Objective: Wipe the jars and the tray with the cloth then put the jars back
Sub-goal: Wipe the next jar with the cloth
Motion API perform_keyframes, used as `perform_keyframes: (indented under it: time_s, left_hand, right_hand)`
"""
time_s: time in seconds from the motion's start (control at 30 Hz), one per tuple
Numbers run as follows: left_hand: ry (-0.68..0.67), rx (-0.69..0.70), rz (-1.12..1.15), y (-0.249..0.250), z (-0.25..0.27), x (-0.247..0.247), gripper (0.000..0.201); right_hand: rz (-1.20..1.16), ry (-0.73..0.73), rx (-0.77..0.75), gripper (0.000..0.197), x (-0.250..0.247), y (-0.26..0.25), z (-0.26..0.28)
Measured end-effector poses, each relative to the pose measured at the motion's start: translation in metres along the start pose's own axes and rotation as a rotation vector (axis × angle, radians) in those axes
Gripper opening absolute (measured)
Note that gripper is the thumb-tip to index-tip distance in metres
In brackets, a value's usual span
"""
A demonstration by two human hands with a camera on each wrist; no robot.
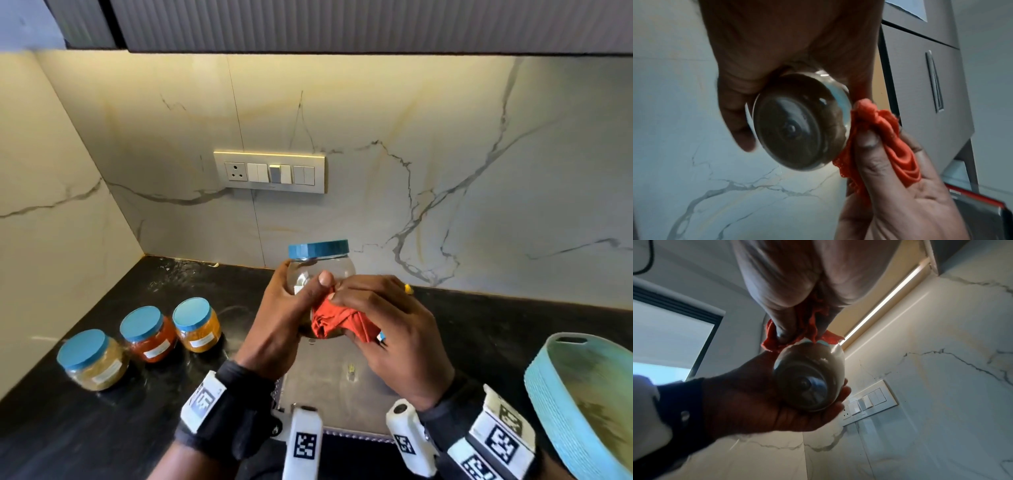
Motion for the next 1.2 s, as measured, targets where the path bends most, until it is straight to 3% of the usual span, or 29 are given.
perform_keyframes:
  time_s: [0.17,0.27,0.5,0.7,0.83,0.97,1.13,1.2]
  left_hand:
    - [-0.043,-0.015,0.085,0.005,0.009,0.01,0.051]
    - [-0.065,-0.013,0.107,0.008,0.01,0.007,0.059]
    - [-0.008,-0.044,0.222,0.011,0.017,-0.005,0.08]
    - [-0.024,-0.032,0.194,0.017,0.019,-0.005,0.07]
    - [0.035,-0.049,0.254,0.026,0.02,-0.017,0.084]
    - [0.03,-0.06,0.257,0.028,0.026,-0.021,0.078]
    - [-0.068,-0.027,0.214,0.025,0.025,-0.018,0.088]
    - [-0.066,-0.033,0.229,0.029,0.023,-0.02,0.098]
  right_hand:
    - [-0.16,0.128,0.184,0.028,-0.009,0.012,-0.028]
    - [-0.201,0.133,0.209,0.031,-0.01,0.006,-0.028]
    - [0.007,-0.023,-0.012,0.032,-0.003,-0.02,0.003]
    - [-0.279,0.102,0.226,0.033,0.001,0.004,-0.038]
    - [-0.174,0.052,0.156,0.031,0.009,-0.018,-0.019]
    - [-0.074,0.02,0.076,0.035,0.015,-0.023,-0.007]
    - [-0.444,0.121,0.362,0.033,0.018,0.003,-0.039]
    - [-0.464,0.119,0.377,0.033,0.016,0.0,-0.036]
Point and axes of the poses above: each hand's wrist, its own z-axis away from the middle knuckle, its own x-axis out of the palm, y = z × x, the point moved 1 cm from there along -z, towards the middle knuckle, and after that the axes turned 2 degrees about -x, right-handed, at the moved point
